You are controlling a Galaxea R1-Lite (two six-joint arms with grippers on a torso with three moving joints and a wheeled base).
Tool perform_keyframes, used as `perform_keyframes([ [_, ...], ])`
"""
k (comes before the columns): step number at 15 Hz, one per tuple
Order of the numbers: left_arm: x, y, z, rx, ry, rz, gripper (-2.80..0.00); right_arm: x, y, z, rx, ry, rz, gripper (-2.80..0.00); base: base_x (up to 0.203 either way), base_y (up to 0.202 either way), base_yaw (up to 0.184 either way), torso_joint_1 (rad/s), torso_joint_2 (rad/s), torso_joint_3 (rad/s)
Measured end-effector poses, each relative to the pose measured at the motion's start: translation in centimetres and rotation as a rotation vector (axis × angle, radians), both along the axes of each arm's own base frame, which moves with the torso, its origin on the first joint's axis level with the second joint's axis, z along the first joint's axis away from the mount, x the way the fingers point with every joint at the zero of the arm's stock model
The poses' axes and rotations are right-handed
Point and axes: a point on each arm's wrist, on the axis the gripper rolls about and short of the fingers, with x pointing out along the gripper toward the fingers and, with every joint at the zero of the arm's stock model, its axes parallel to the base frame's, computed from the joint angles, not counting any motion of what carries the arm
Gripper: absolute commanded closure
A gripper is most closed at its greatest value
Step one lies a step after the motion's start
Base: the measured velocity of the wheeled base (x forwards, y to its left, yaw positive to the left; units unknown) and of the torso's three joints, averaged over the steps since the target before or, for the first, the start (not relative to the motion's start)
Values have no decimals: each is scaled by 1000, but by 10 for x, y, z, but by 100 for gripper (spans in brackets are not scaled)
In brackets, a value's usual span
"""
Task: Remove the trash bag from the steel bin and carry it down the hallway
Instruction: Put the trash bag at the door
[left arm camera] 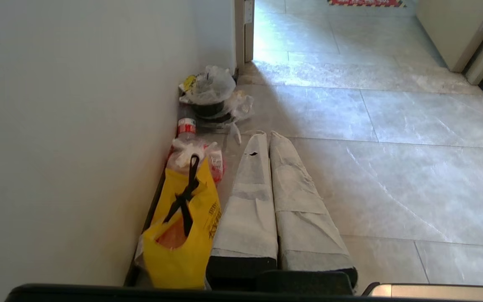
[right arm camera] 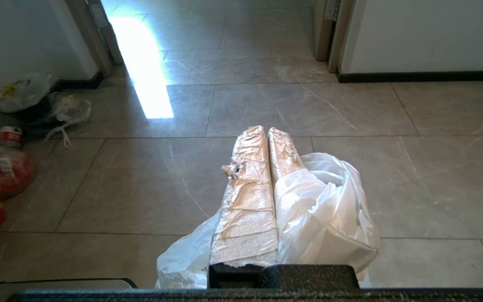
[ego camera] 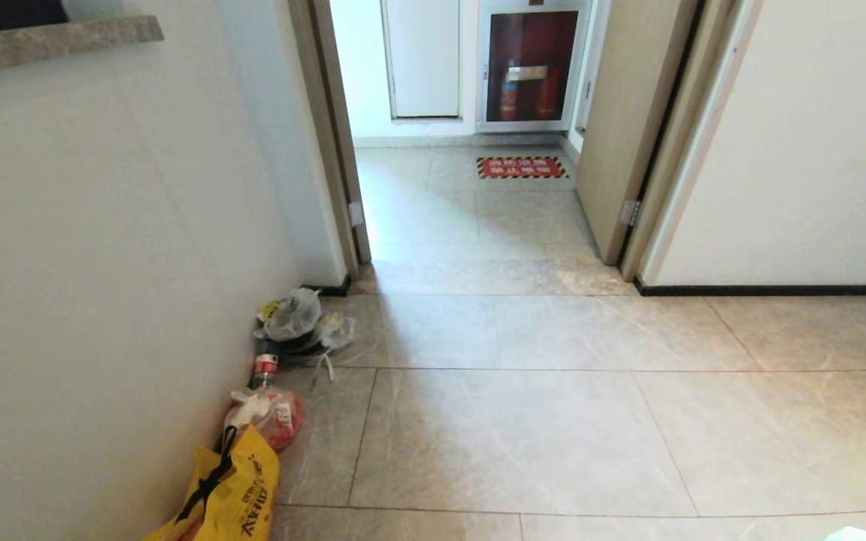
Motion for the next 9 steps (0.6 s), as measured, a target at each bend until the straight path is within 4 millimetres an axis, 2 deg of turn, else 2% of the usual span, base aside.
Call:
perform_keyframes([
  [9,0,0,0,0,1,-1,0,0,0,0,-1,0,-3,0,193,0,1,-1,2,3],
])
